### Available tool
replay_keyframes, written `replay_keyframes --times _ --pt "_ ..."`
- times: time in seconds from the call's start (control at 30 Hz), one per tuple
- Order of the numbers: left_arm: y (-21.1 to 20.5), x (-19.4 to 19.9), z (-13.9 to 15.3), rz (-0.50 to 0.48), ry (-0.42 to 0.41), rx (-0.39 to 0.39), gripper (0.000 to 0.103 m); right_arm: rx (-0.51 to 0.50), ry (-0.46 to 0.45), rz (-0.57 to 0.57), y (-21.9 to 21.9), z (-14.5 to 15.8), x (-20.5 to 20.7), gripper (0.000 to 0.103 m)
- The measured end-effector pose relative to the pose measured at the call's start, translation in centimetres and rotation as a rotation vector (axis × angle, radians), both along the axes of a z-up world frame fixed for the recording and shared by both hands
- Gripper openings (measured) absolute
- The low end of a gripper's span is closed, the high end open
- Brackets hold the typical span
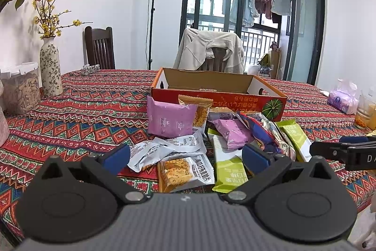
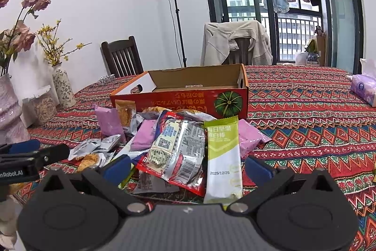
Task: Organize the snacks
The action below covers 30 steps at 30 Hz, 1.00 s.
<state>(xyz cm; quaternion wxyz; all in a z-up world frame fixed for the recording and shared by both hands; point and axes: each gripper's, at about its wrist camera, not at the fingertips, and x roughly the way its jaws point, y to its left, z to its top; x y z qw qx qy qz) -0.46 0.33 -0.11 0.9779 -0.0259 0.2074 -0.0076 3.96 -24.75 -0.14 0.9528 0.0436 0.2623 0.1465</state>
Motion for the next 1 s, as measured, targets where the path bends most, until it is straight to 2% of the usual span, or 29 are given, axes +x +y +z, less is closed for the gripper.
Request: replay_keyframes --times 0.77,1.0 --pt "0.21 0.04 -0.32 0.002 0.009 -0.006 0.103 0.002 0.009 0.014 0.30 -0.16 0.09 0.103" --pt "0.59 0.39 -0.28 0.017 0.004 -0.003 0.103 0.002 0.010 -0.022 -0.24 -0.31 0.85 0.103"
